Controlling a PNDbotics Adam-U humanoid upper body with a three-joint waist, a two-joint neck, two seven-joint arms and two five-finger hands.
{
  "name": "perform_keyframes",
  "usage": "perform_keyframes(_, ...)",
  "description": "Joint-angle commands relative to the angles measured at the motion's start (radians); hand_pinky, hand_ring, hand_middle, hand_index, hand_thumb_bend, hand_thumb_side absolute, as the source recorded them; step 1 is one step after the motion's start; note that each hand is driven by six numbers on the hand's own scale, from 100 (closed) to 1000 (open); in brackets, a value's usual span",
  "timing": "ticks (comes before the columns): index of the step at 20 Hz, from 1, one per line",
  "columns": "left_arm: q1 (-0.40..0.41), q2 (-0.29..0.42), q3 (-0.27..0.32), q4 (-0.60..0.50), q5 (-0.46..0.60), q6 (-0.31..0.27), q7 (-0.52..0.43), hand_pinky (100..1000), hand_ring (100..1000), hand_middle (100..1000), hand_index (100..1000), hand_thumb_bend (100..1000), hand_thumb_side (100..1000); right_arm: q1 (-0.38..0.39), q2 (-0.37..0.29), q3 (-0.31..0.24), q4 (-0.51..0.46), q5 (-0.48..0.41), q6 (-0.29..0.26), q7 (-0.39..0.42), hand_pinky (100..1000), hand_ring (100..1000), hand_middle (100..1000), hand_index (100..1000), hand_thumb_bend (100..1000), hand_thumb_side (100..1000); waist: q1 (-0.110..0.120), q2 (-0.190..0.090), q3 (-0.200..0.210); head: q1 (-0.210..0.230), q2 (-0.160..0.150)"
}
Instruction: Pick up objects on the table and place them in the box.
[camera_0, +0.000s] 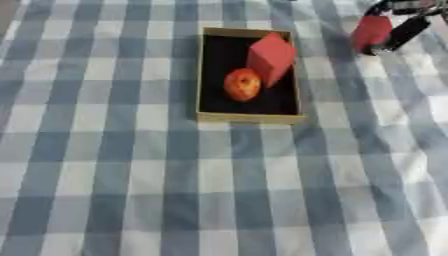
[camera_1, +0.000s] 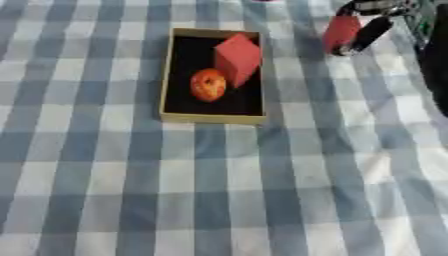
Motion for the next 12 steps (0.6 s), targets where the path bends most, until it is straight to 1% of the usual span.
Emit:
perform_keyframes(1, -0.004, 0.017, 0.005, -0.015, -0.001, -0.002, -0.005, 730, 800, 680, 634, 100, 516, -0.015, -0.031, -0.011, -0.004, 0.002, 0.004, 0.006, 874, 987, 910, 1000, 386, 564, 0.003, -0.022, -0.002, 0.0, -0.013)
perform_keyframes(4, -0.002, 0.016, 0.005, -0.015, -0.001, -0.001, -0.007, 730, 800, 681, 634, 100, 517, -0.015, -0.031, -0.015, -0.005, 0.001, 0.009, -0.001, 860, 978, 900, 986, 351, 549, 0.003, -0.022, -0.002, -0.001, -0.015)
perform_keyframes(5, -0.002, 0.015, 0.005, -0.015, -0.001, -0.001, -0.008, 730, 800, 681, 634, 100, 517, -0.015, -0.031, -0.017, -0.006, 0.0, 0.011, -0.005, 850, 971, 894, 972, 326, 536, 0.004, -0.022, -0.002, -0.001, -0.016)
perform_keyframes(8, 0.0, 0.014, 0.004, -0.015, 0.0, 0.001, -0.009, 730, 801, 681, 633, 100, 517, -0.014, -0.031, -0.018, -0.012, -0.004, 0.02, -0.027, 813, 937, 866, 911, 254, 513, 0.004, -0.021, -0.001, -0.003, -0.017)
perform_keyframes(9, 0.0, 0.013, 0.004, -0.015, 0.0, 0.001, -0.009, 730, 801, 681, 633, 100, 517, -0.012, -0.033, -0.017, -0.016, -0.006, 0.023, -0.037, 785, 908, 843, 873, 215, 496, 0.004, -0.021, -0.001, -0.003, -0.017)
perform_keyframes(12, 0.001, 0.012, 0.003, -0.015, -0.001, 0.001, -0.01, 731, 801, 681, 633, 100, 517, -0.004, -0.041, -0.014, -0.032, -0.021, 0.024, -0.06, 756, 873, 817, 797, 134, 465, 0.004, -0.021, -0.002, -0.004, -0.016)
